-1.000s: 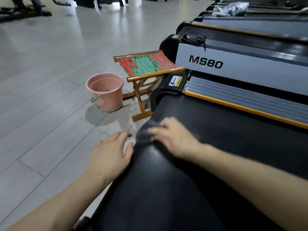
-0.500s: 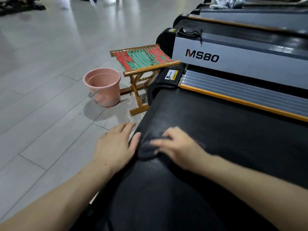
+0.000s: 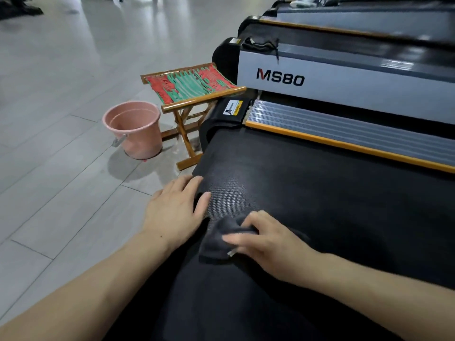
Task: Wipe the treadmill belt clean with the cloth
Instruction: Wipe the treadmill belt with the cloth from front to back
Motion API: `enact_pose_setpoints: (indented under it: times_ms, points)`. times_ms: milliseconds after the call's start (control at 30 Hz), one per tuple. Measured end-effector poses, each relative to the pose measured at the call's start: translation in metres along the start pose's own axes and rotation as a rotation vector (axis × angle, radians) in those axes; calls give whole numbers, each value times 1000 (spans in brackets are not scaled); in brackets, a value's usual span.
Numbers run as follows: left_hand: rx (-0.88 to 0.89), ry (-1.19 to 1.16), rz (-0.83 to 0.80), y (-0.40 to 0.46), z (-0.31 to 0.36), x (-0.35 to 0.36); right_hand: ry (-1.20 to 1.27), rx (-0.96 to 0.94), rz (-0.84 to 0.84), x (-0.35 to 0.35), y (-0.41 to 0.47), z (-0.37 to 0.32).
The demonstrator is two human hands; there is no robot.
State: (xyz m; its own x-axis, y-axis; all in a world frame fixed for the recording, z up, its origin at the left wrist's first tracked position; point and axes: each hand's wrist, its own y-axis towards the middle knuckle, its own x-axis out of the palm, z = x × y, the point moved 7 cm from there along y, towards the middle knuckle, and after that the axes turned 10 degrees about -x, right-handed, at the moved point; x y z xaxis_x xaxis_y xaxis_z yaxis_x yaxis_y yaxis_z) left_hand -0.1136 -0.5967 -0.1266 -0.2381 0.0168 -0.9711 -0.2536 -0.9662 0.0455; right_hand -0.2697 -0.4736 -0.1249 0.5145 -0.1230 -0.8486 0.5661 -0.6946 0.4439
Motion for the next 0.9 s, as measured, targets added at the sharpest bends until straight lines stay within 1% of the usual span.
enact_pose_setpoints:
  times_ms: [33, 67, 100, 167, 200, 233, 267, 300, 367, 467, 500, 533, 567, 600, 633, 667, 700, 733, 767, 800, 833, 900]
  points:
    - [-3, 2, -1, 0, 2, 1, -68, -12, -11, -6, 6, 20]
    - [0, 11, 2, -1, 4, 3, -162, 25, 26, -16, 15, 53]
    - [10, 19, 7, -3, 7, 4, -255, 116, 105, -31, 22, 95]
    - [38, 17, 7, -8, 13, 7, -386, 419, 240, -62, 24, 175]
    - [51, 15, 7, -12, 16, 9, -391, 552, 262, -70, 21, 199]
    - [66, 17, 6, -14, 19, 12, -388, 621, 266, -69, 19, 205]
    - [82, 26, 0, -15, 22, 15, -383, 623, 265, -64, 19, 200]
    - [100, 36, -5, -14, 25, 18, -374, 583, 267, -58, 17, 182]
    - [118, 26, -6, -12, 30, 20, -284, 434, 255, -46, 5, 120]
    - [85, -78, -7, -4, 33, 17, -76, 205, 105, -22, -33, 11]
    - [87, -86, -4, -3, 34, 17, -41, 148, 67, -21, -41, -7]
    - [98, -73, -4, -3, 37, 17, -48, 102, 47, -22, -45, -6]
    - [115, -47, -7, -5, 41, 18, -93, 69, 48, -26, -42, 9]
    - [136, -16, -8, -7, 46, 19, -176, 65, 68, -34, -33, 37]
    - [158, 9, -12, -11, 51, 20, -272, 109, 100, -43, -25, 76]
    - [179, 24, -19, -14, 55, 21, -367, 205, 162, -56, -19, 117]
    - [199, 33, -31, -18, 59, 22, -436, 348, 232, -71, -19, 158]
    - [216, 36, -42, -22, 63, 23, -472, 503, 274, -83, -24, 190]
    - [230, 36, -47, -24, 68, 24, -475, 623, 287, -89, -29, 207]
    - [241, 39, -50, -25, 72, 25, -477, 664, 276, -88, -32, 209]
    - [257, 49, -53, -25, 75, 26, -465, 645, 263, -84, -32, 198]
    - [291, 80, -51, -24, 83, 27, -386, 538, 250, -74, -38, 146]
